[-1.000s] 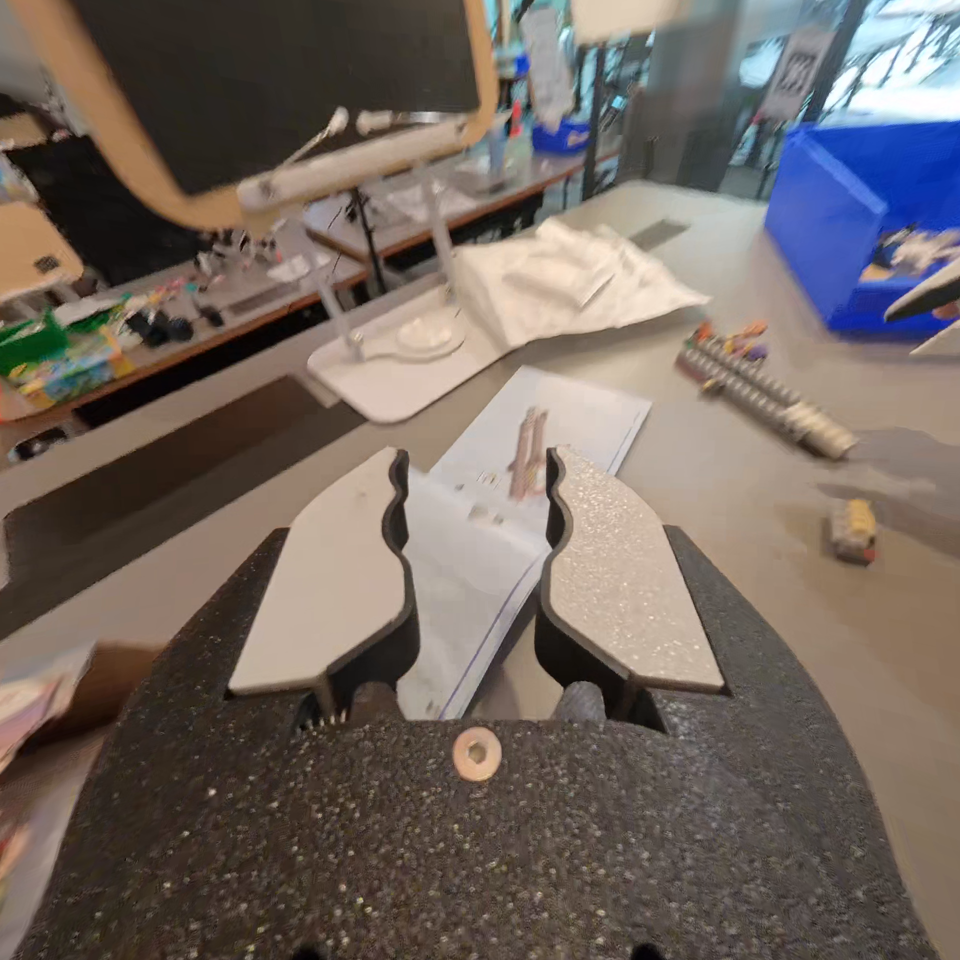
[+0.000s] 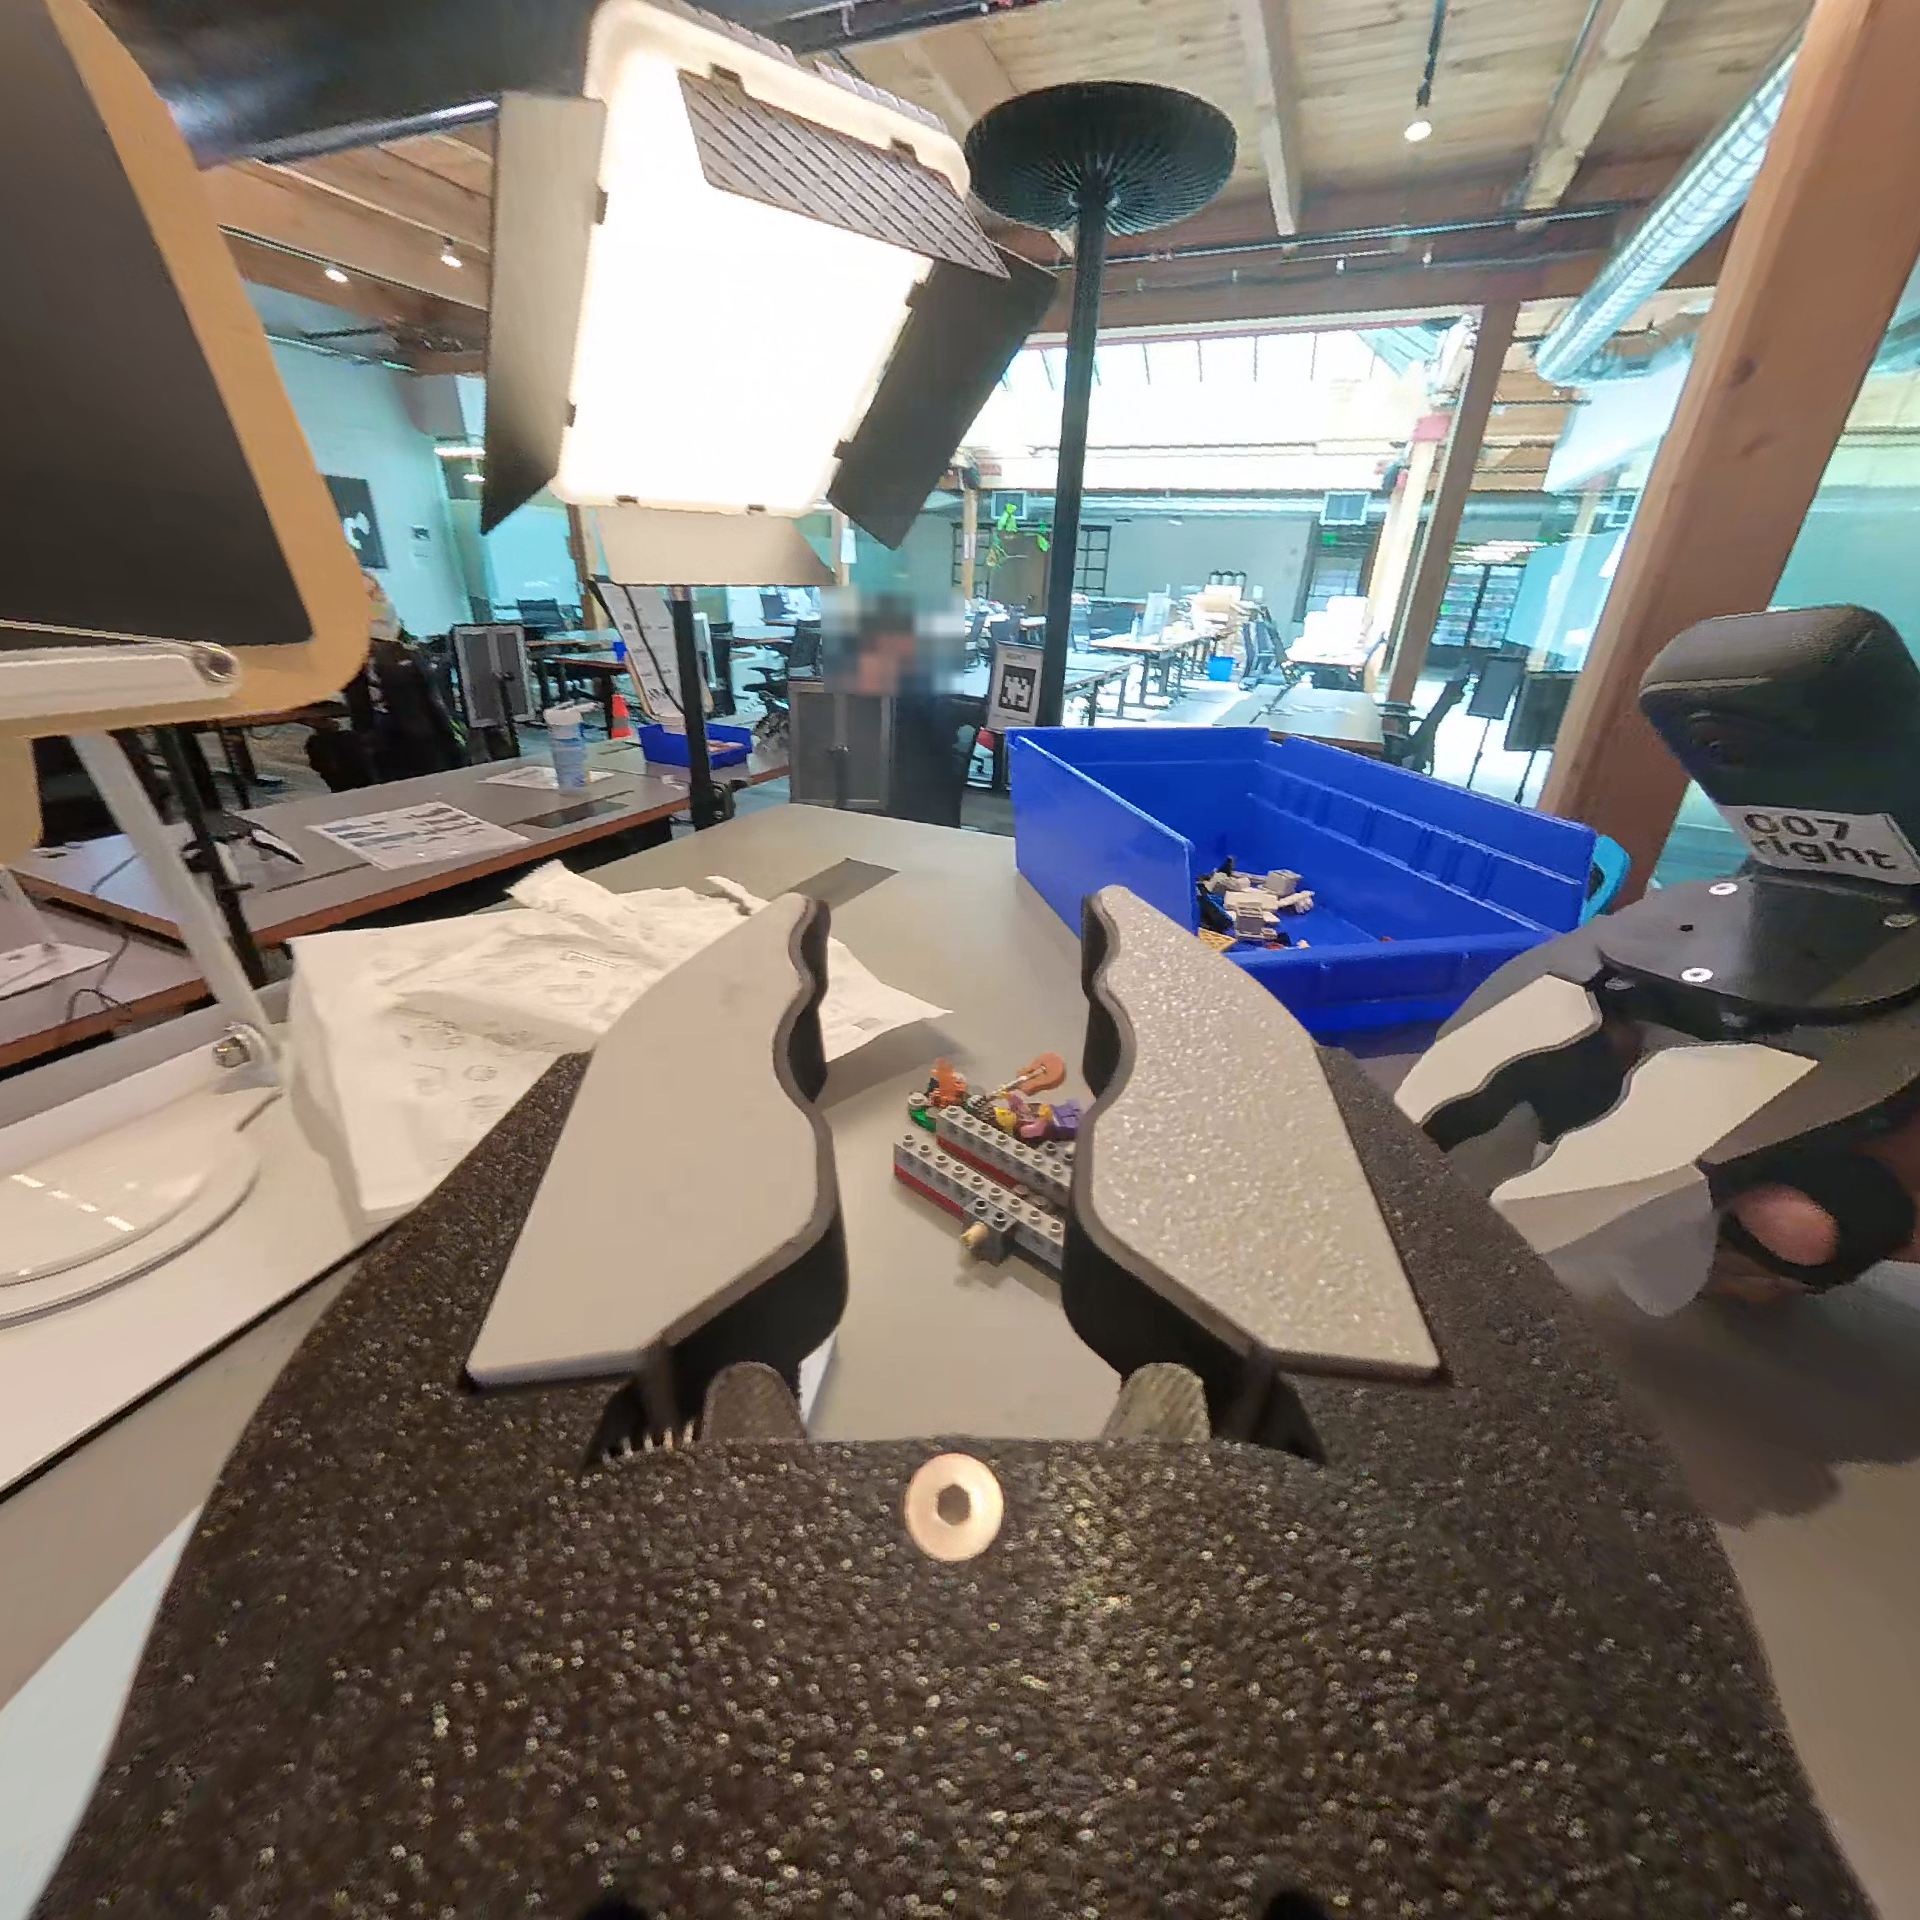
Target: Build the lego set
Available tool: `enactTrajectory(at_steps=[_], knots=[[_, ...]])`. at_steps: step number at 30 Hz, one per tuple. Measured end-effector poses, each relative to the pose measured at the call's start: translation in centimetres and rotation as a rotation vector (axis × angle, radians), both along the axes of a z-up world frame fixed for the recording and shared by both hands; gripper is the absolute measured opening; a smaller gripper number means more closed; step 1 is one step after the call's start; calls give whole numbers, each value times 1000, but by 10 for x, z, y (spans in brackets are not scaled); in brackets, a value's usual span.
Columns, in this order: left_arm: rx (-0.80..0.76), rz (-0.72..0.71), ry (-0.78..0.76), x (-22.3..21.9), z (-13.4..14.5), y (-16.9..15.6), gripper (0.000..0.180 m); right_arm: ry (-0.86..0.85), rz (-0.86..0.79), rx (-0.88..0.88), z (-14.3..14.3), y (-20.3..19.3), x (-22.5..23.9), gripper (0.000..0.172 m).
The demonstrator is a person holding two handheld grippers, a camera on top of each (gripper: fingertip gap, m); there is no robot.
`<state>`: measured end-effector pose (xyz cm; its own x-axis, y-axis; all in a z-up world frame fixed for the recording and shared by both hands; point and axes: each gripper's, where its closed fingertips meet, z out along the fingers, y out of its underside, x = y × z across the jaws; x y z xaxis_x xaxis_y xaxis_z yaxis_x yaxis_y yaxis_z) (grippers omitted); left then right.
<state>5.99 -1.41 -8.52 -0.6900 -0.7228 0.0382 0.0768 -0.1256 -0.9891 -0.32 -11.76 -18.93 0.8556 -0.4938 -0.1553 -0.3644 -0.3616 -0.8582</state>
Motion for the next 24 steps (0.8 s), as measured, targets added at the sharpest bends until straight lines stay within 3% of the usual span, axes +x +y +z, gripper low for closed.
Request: enactTrajectory(at_steps=[10,24], knots=[[9,-104,46,-11,-6,-30,47,-29,45,-128,-14,8,-7,31],[9,-77,51,-10,-2,-21,47,-20,38,-158,-19,8,-5,31]])
